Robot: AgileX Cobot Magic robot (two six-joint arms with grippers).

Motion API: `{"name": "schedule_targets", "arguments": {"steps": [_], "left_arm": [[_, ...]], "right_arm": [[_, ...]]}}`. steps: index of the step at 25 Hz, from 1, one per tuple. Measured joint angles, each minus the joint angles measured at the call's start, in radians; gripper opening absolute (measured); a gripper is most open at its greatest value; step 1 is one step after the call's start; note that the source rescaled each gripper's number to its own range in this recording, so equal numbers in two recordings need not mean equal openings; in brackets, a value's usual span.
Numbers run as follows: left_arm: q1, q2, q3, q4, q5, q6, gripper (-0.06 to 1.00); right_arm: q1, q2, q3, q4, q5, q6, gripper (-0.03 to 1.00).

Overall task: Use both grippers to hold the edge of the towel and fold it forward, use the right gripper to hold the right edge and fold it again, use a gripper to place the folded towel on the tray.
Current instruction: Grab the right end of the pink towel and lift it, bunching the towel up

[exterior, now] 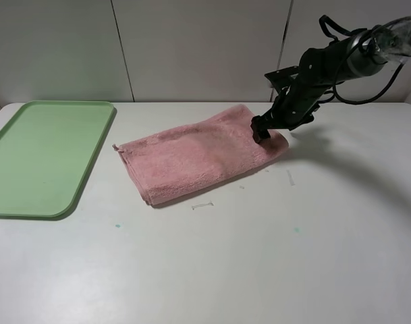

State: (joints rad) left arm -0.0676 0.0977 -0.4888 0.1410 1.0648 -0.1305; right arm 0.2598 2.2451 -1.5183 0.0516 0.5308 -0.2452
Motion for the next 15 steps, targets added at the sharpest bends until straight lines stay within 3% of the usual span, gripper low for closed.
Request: {"name": "schedule_targets", "arguments": {"steps": [15], "left_arm": [[0.000, 0.000, 0.000, 0.000, 0.000, -0.001, 0.88]], "right_arm": [[0.004, 0.033, -0.005, 0.043, -0.013, 0.001, 0.99]]}}
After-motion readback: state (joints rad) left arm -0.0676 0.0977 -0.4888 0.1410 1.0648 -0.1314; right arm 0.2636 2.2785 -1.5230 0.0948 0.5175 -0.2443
